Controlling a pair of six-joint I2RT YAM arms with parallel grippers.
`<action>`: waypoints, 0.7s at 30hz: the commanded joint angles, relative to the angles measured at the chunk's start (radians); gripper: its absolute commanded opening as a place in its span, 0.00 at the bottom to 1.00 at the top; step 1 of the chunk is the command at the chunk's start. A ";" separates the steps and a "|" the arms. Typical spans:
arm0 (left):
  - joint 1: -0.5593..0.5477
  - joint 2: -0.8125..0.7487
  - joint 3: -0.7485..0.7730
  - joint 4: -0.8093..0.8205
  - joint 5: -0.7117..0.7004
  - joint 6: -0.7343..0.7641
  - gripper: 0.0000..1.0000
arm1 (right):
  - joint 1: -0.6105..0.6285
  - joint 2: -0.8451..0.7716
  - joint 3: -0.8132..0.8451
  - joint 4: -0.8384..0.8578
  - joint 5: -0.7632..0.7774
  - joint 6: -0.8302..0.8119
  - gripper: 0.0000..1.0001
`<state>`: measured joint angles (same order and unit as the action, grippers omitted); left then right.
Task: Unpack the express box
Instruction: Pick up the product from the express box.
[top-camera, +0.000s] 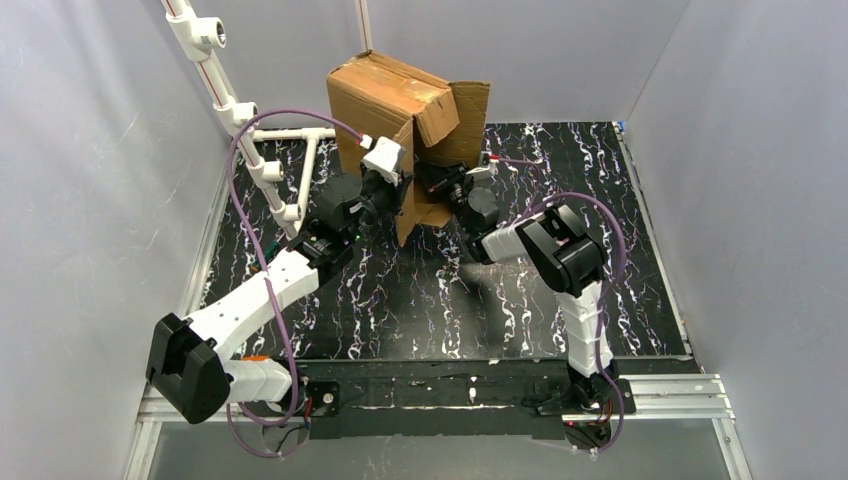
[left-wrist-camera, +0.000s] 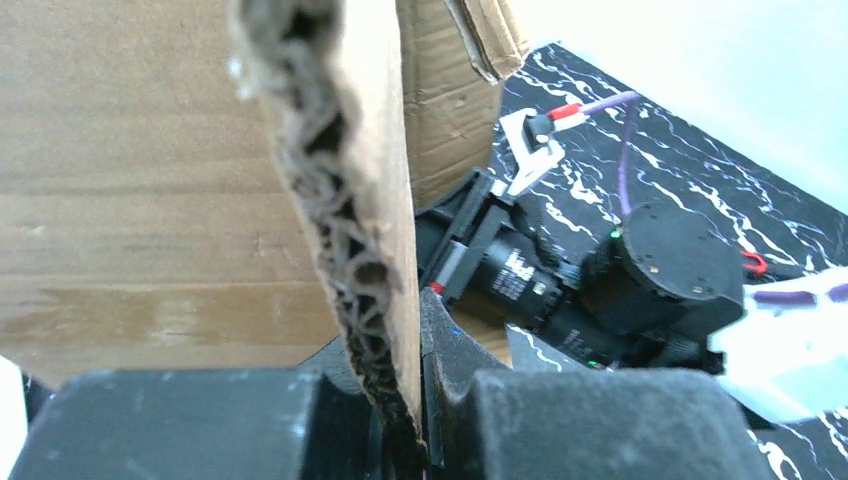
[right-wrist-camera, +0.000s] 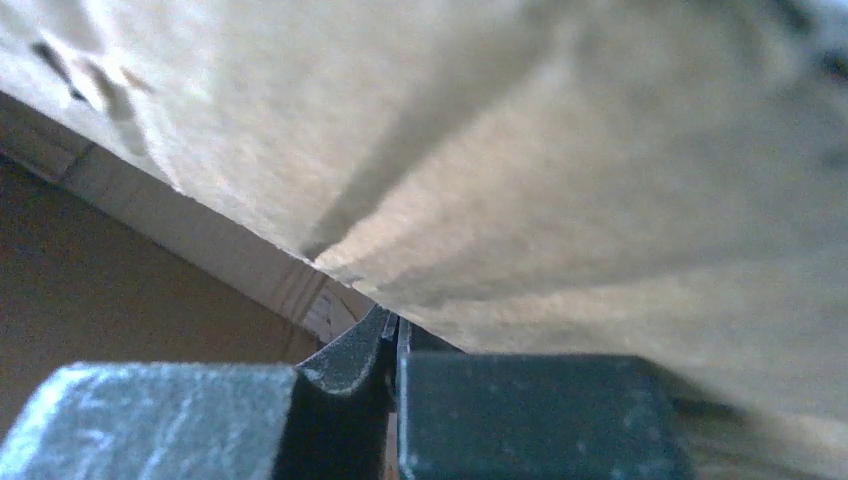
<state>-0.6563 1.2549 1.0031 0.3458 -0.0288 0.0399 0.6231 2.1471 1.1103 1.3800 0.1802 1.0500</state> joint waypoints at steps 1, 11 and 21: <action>-0.008 -0.047 -0.024 0.098 -0.141 -0.069 0.00 | -0.013 -0.125 -0.071 -0.063 0.039 -0.185 0.03; -0.011 0.085 0.063 -0.010 -0.338 -0.329 0.00 | 0.003 -0.472 -0.198 -0.478 0.019 -0.620 0.01; 0.005 0.149 0.377 -0.478 -0.248 -0.756 0.00 | 0.018 -0.905 0.107 -1.297 0.083 -0.923 0.01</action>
<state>-0.6617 1.4166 1.1900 0.0986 -0.3107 -0.4847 0.6365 1.3933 1.0252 0.4133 0.1970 0.2935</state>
